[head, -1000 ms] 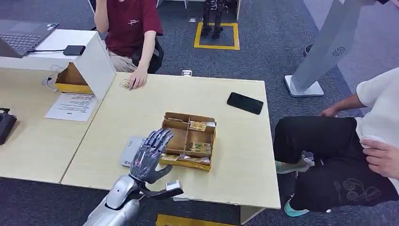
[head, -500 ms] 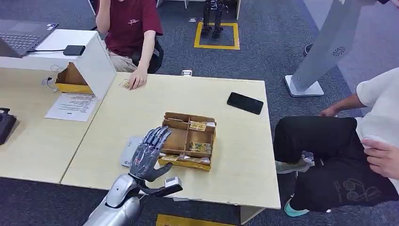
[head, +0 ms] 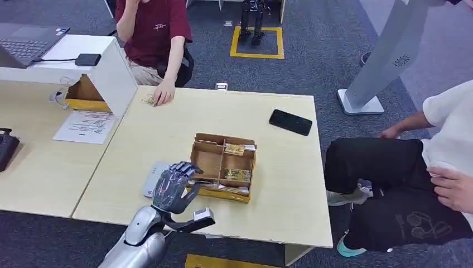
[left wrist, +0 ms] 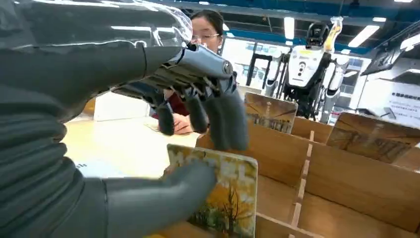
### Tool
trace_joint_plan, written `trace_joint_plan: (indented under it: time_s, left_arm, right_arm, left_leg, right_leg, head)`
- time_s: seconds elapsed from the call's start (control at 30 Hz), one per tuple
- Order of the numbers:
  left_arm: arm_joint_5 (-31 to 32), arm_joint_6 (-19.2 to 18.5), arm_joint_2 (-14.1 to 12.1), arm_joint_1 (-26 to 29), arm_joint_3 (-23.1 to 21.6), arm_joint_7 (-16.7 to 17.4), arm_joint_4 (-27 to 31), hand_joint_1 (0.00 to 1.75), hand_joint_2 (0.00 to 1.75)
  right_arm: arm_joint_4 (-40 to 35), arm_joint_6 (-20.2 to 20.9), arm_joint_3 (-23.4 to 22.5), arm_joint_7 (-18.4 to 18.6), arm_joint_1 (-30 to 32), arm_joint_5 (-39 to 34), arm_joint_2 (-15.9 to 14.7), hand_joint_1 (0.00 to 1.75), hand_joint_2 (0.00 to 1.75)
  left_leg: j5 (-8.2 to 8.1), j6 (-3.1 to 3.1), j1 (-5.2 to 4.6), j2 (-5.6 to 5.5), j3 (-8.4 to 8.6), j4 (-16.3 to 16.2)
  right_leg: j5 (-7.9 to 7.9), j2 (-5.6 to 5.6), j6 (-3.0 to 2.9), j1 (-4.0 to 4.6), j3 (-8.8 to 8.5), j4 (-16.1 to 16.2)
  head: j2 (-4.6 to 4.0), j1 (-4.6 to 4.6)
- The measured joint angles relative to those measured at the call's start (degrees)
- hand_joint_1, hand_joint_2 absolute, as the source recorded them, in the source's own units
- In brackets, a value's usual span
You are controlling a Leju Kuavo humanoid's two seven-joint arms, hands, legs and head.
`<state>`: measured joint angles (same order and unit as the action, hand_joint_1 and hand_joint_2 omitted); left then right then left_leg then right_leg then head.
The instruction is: Pass the card to the sensor for recognition and then transmit it.
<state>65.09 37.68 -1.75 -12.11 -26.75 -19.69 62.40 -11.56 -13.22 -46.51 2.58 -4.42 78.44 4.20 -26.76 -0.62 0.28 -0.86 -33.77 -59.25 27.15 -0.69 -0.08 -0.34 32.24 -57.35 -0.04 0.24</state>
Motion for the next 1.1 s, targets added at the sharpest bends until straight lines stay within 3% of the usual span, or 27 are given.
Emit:
trace_joint_plan:
  time_s: [0.5, 0.67, 0.73, 0.8, 0.83, 1.1]
  left_arm:
    - [-1.83, -2.51, -0.02, -0.14, 0.31, -1.11, 0.0, 1.75, 1.75]
    - [-1.86, -2.64, -0.02, -0.14, 0.31, -1.31, 0.0, 1.59, 1.75]
    - [-1.95, -2.99, -0.02, -0.16, 0.31, -1.31, 0.0, 1.68, 1.75]
    - [-2.14, -3.21, -0.02, -0.17, 0.31, -1.35, 0.0, 1.66, 1.75]
    - [-2.25, -3.43, -0.04, -0.17, 0.31, -1.4, 0.0, 1.75, 1.75]
    - [-3.45, -3.36, -0.09, -0.16, 0.33, -1.82, 0.0, 1.75, 1.75]
  right_arm:
    - [0.0, -0.09, -0.83, -0.02, -0.09, 0.15, 0.0, 0.0, 0.0]
    - [0.0, -0.07, -0.9, 0.0, -0.14, 0.22, 0.0, 0.0, 0.0]
    - [0.0, -0.07, -0.94, 0.0, -0.14, 0.22, 0.0, 0.0, 0.0]
    - [0.0, -0.09, -1.01, 0.0, -0.15, 0.24, 0.0, 0.0, 0.0]
    - [0.0, -0.09, -1.03, 0.0, -0.15, 0.24, 0.0, 0.0, 0.0]
    - [0.0, -0.07, -1.07, -0.07, -0.16, 0.77, 0.0, 0.0, 0.0]
  left_leg:
    - [0.0, 0.0, 0.0, 0.0, 0.0, 0.0]
    - [0.0, 0.0, 0.0, 0.0, 0.0, 0.0]
    - [0.0, 0.0, 0.0, 0.0, 0.0, 0.0]
    - [0.0, 0.0, 0.0, 0.0, 0.0, 0.0]
    - [0.0, 0.0, 0.0, 0.0, 0.0, 0.0]
    - [0.0, 0.0, 0.0, 0.0, 0.0, 0.0]
  right_leg:
    - [0.0, 0.0, 0.0, 0.0, 0.0, 0.0]
    - [0.0, 0.0, 0.0, 0.0, 0.0, 0.0]
    - [0.0, 0.0, 0.0, 0.0, 0.0, 0.0]
    - [0.0, 0.0, 0.0, 0.0, 0.0, 0.0]
    - [0.0, 0.0, 0.0, 0.0, 0.0, 0.0]
    - [0.0, 0.0, 0.0, 0.0, 0.0, 0.0]
  head:
    - [0.0, -0.02]
    - [0.0, -0.02]
    - [0.0, 0.0]
    - [0.0, 0.0]
    - [0.0, -0.02]
    - [0.0, -0.02]
